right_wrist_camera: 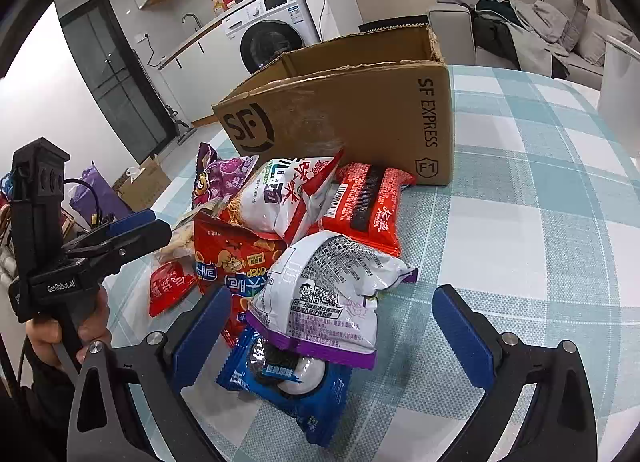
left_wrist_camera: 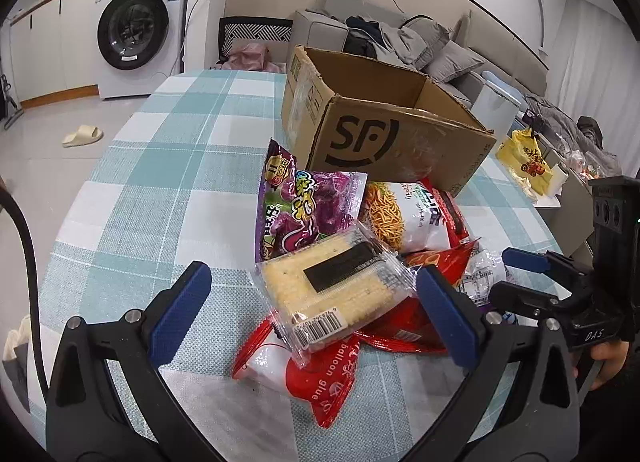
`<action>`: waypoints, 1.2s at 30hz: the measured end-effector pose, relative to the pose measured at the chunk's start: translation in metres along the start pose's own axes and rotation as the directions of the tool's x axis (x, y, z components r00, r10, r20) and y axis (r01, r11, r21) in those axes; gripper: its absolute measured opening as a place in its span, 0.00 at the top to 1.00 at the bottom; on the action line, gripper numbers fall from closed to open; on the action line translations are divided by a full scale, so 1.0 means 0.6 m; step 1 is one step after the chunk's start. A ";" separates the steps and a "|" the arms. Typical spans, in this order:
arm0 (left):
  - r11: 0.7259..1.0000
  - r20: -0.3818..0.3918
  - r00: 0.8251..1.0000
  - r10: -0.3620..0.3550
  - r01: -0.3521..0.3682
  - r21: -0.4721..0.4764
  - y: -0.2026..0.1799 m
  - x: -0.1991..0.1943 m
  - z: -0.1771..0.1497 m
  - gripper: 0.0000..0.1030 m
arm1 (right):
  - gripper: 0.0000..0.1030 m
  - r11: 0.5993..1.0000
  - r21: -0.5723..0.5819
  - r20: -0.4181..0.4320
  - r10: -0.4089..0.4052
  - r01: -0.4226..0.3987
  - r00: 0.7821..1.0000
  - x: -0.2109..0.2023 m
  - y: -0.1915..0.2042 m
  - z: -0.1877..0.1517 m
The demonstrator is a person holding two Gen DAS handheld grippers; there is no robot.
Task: Organize snacks
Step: 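Grasp the white-purple chip bag with the right gripper while the left gripper grasps the cracker pack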
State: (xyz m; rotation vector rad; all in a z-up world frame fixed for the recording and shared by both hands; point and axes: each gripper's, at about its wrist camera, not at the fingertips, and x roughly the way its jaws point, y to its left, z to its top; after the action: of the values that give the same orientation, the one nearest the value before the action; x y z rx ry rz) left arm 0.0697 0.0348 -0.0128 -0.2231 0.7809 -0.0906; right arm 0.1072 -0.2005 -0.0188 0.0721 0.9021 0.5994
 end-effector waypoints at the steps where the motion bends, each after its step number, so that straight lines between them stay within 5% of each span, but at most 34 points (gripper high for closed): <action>1: 1.000 -0.005 1.000 -0.002 0.002 -0.004 0.000 0.002 0.000 0.01 | 0.00 1.000 0.000 -0.001 0.001 -0.001 1.000 0.001 0.001 0.000; 14: 1.000 -0.060 0.998 -0.025 0.024 -0.018 -0.015 0.039 0.000 0.01 | 0.01 1.000 0.002 0.001 0.005 -0.005 1.000 0.014 0.006 0.008; 23: 0.999 -0.091 0.996 -0.023 0.019 -0.036 -0.004 0.059 -0.005 0.02 | 0.15 1.000 0.017 -0.021 0.015 -0.015 1.000 0.022 0.002 0.005; 36: 0.997 -0.079 0.995 -0.066 0.063 -0.048 0.010 0.063 -0.003 0.39 | 0.21 0.999 0.022 -0.030 0.040 -0.040 0.999 0.022 0.002 0.001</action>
State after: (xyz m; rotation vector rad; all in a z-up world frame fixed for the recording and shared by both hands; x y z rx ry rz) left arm 0.0954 0.0343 -0.0415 -0.2895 0.8571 -0.1436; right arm 0.1133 -0.1923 -0.0274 0.1007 0.9382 0.6294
